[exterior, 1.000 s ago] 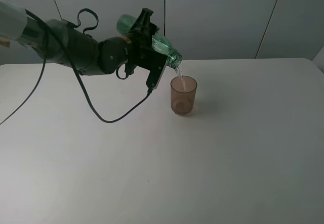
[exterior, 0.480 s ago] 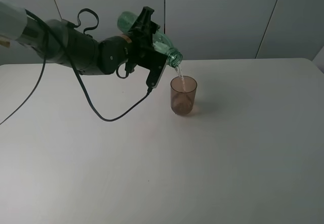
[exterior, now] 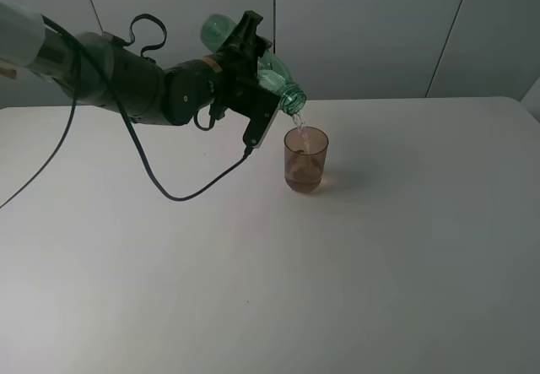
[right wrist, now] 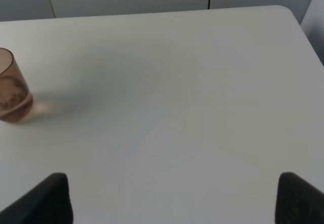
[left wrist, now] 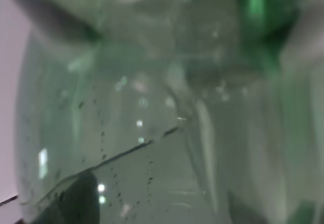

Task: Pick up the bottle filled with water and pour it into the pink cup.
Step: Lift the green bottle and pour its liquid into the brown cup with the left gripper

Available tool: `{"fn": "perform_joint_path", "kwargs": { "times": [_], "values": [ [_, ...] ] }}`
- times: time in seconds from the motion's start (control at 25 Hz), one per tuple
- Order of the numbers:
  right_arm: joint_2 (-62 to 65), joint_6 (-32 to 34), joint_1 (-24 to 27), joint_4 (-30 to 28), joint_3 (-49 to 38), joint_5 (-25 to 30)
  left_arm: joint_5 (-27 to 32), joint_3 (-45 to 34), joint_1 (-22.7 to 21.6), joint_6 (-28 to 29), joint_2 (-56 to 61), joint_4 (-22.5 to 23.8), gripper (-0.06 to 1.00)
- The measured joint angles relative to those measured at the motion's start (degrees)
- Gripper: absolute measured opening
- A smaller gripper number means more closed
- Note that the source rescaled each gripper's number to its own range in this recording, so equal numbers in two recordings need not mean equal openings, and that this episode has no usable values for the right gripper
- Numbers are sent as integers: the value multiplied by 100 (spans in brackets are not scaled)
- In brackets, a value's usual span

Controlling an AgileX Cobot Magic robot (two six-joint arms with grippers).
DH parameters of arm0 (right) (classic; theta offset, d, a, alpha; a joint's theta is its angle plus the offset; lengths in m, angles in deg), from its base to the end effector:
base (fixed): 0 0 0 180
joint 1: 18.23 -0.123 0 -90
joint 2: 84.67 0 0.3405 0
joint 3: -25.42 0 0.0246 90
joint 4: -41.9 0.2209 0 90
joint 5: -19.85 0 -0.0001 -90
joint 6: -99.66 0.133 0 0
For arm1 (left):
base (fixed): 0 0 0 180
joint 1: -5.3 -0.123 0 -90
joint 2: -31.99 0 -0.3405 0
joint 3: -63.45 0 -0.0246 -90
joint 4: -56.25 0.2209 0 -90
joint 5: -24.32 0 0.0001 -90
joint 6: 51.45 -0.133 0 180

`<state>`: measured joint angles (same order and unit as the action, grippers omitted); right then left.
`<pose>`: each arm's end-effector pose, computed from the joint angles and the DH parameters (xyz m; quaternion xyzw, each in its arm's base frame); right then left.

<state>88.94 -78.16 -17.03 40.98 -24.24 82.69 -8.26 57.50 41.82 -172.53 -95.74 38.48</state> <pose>-0.0525 -0.0008 0.2403 0.0259 0.8607 -0.0037 0.5084 0.4255 -0.2879 0.2294 0.7186 0.2986 0.4087 0.4769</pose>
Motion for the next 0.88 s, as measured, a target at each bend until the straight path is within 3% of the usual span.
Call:
{"fn": "perform_joint_path", "kwargs": {
  "times": [0.88],
  "values": [
    [0, 0, 0, 0, 0, 0, -136, 0, 0, 0, 0, 271, 3]
  ]
}}
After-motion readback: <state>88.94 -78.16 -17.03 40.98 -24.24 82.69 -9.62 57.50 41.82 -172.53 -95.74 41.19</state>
